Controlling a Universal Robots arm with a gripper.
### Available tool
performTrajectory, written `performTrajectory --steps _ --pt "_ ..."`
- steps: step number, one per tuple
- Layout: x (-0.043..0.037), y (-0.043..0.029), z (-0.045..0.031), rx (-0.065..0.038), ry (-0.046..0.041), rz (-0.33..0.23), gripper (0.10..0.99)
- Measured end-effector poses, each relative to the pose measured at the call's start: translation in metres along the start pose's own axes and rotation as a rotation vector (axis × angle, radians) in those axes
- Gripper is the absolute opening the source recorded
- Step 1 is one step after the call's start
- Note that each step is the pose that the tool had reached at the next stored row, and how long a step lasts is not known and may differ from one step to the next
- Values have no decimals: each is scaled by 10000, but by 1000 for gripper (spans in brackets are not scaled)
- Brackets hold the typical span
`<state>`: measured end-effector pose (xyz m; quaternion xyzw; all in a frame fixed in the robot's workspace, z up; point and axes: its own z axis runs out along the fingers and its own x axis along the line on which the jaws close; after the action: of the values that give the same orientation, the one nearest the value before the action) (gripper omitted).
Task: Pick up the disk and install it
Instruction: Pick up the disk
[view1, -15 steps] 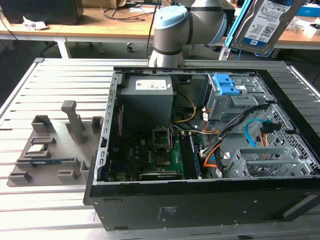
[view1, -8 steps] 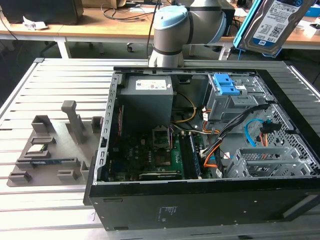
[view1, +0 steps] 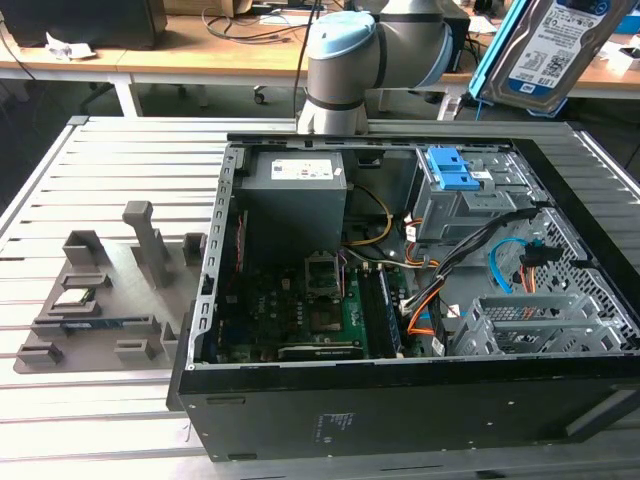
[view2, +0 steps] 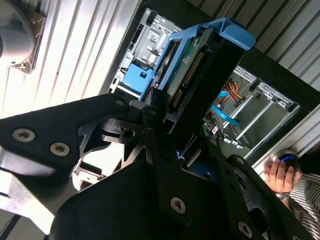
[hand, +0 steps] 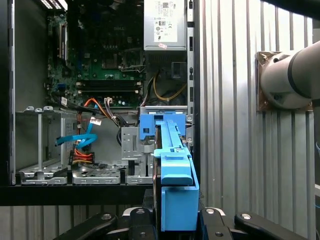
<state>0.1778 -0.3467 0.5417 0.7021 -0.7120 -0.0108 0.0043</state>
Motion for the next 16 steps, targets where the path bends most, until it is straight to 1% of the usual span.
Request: performTrajectory --steps 3,7,8,10,16 --pt "62 -1 1 0 -1 -2 365" --pt "112 -2 2 0 -1 -2 365" --pt "152 -2 4 0 -1 -1 365" --pt "187 -3 7 0 -1 -2 365" --pt "227 -4 14 -1 -1 -1 365"
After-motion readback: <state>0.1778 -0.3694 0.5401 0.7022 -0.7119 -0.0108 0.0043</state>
